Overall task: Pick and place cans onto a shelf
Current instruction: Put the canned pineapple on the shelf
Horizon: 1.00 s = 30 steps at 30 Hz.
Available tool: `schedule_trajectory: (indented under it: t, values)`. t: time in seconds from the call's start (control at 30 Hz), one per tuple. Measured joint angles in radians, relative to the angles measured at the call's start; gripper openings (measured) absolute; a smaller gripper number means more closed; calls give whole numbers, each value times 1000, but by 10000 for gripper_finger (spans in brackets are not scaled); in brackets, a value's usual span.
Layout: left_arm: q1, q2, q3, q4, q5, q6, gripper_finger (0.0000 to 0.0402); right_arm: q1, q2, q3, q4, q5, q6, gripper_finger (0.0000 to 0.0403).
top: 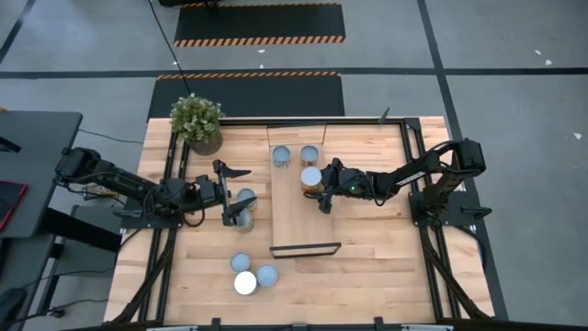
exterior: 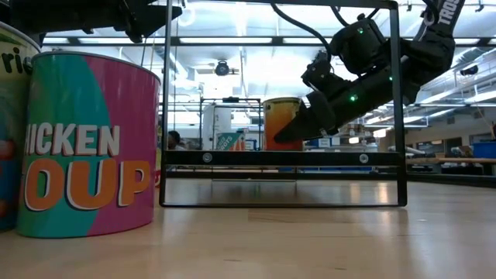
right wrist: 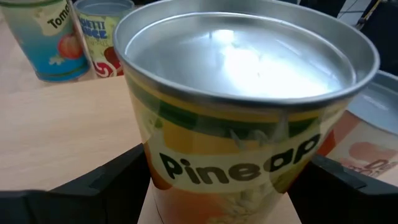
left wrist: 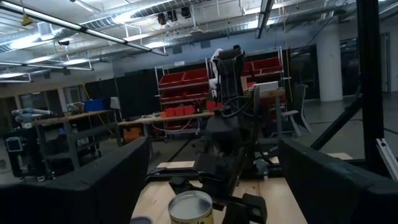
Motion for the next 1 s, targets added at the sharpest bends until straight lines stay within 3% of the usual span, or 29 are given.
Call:
schedule_trajectory:
  t: [0.47, 0.8, 1.0]
  values:
    - [0, 0, 0, -35, 0, -59, 359, -27, -1, 0, -45, -7, -2, 372]
    - [0, 1, 0, -71, 0, -133, 359, -27, -5, 0, -89, -17, 6, 375]
    - [-1, 1, 0, -102, 0, -184, 359, -27, -62, 38, -239, -27, 20, 375]
